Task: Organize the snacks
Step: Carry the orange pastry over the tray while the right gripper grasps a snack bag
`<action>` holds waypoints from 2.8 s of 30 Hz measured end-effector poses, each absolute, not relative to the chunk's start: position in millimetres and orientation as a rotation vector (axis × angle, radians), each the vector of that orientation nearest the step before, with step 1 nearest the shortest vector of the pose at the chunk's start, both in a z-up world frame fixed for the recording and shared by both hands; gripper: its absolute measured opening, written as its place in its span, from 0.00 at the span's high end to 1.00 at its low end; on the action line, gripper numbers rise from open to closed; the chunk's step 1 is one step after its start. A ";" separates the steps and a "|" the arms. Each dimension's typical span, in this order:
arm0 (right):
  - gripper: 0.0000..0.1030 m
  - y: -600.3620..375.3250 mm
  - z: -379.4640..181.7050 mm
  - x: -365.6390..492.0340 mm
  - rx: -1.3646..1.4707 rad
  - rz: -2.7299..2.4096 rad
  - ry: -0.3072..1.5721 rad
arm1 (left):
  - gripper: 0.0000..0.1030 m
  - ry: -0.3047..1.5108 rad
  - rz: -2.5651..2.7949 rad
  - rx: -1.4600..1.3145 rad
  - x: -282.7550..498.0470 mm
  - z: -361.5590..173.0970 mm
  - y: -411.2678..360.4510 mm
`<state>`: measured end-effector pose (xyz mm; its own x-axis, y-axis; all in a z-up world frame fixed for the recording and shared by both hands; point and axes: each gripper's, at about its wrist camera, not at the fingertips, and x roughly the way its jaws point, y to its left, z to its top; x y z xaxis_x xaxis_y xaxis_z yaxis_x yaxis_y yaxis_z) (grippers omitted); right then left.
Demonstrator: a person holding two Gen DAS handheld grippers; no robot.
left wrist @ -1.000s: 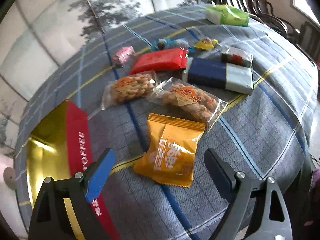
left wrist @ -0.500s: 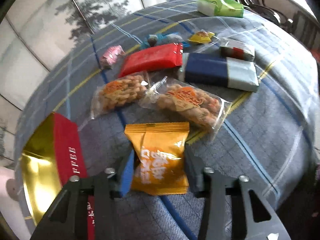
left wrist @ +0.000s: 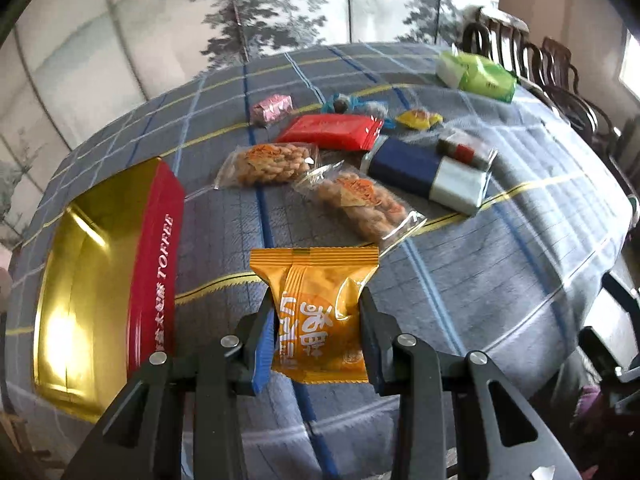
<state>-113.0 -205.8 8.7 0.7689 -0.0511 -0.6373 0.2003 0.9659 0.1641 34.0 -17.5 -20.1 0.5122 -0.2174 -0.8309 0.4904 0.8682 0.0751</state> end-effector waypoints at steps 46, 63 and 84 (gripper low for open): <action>0.00 -143.1 59.5 -41.2 0.177 0.183 0.730 | 0.67 0.794 -0.161 0.167 16.4 57.8 76.5; 0.19 -114.8 25.3 80.4 0.133 0.280 0.920 | 0.67 0.827 -0.098 0.097 47.0 61.4 133.4; 0.65 -112.9 -4.8 131.4 0.056 0.251 1.110 | 0.67 0.889 -0.091 0.117 119.4 39.9 144.3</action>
